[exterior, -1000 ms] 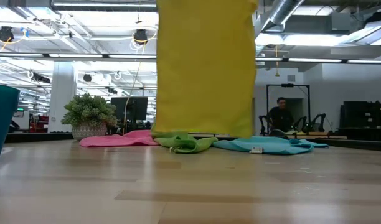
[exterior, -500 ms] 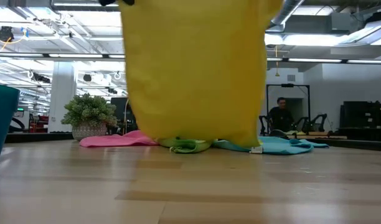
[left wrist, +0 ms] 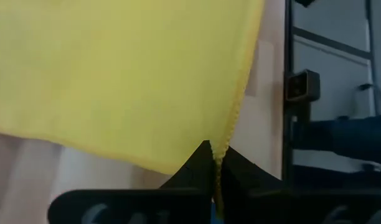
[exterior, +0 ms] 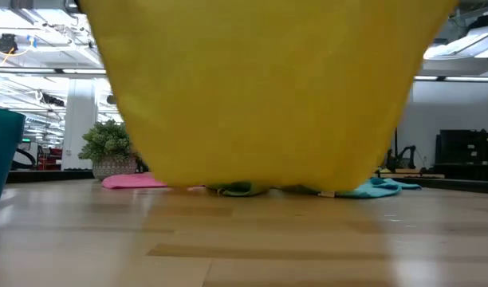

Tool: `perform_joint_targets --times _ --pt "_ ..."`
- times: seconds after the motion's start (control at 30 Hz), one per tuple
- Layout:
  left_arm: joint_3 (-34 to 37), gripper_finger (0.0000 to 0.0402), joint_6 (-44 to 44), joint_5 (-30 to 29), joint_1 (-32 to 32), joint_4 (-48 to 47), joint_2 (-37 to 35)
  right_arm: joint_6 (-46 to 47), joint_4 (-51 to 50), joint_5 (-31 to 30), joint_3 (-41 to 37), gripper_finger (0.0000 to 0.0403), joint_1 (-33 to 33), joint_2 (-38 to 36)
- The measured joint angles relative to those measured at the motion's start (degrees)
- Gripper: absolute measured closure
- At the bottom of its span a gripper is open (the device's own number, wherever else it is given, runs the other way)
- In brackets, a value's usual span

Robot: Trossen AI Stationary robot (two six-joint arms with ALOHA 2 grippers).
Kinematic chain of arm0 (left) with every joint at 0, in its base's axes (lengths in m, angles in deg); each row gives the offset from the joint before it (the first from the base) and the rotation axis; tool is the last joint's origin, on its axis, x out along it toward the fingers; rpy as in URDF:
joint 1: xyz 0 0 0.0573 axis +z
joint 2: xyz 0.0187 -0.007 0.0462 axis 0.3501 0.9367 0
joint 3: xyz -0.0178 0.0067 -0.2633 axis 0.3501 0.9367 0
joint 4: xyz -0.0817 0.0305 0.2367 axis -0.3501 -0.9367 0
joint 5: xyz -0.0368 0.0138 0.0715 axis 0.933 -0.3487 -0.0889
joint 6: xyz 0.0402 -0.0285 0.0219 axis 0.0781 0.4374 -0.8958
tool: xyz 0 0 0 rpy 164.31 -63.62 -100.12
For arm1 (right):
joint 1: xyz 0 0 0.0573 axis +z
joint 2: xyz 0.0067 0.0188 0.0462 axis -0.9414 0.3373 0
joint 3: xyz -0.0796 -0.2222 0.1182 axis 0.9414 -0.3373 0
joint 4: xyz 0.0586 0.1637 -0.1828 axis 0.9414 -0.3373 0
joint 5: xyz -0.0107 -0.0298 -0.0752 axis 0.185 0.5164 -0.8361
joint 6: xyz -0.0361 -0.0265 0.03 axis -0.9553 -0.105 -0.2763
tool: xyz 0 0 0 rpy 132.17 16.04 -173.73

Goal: Fold microfiber towels
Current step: Fold the yellow microfiber towel

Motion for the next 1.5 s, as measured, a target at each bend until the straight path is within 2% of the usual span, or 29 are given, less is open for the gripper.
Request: perform_joint_targets --times 0.2,0.3,0.5,0.7,0.9,1.07,1.2,1.5 --pt "3.23 0.0401 1.78 6.34 0.33 2.74 0.01 2.37 4.79 2.99 -0.07 0.0392 1.03 4.24" --pt "4.13 0.0401 1.25 6.63 0.83 3.61 0.02 2.5 5.31 5.11 -0.01 0.0392 0.88 5.03" --pt "4.48 0.0401 -5.16 0.19 3.63 2.19 0.01 -3.13 -2.18 7.14 -0.04 0.0392 -4.03 3.64" --pt "5.92 0.0401 -9.11 -6.96 8.58 -1.2 -0.05 -15.03 -9.64 8.23 -0.04 0.0392 -11.96 3.12" --pt "12.4 0.0401 -10.91 -5.72 13.58 4.04 -0.05 -25.16 -10.75 8.76 -2.13 0.0392 -18.43 3.07" --pt "15.95 0.0401 -10.03 -8.47 16.65 7.03 -0.05 -31.34 -8.38 9.88 -6.64 0.0392 -22.7 3.05" --pt "17.81 0.0401 -10.87 -7.76 18.57 10.97 -0.03 -33.03 -5.34 12.18 -10.23 0.0392 -25.06 3.07" --pt "17.86 0.0396 -12.23 -8.91 21.55 10.89 0.15 -34.81 -1.77 12.76 -13.21 0.0387 -28.37 3.05"
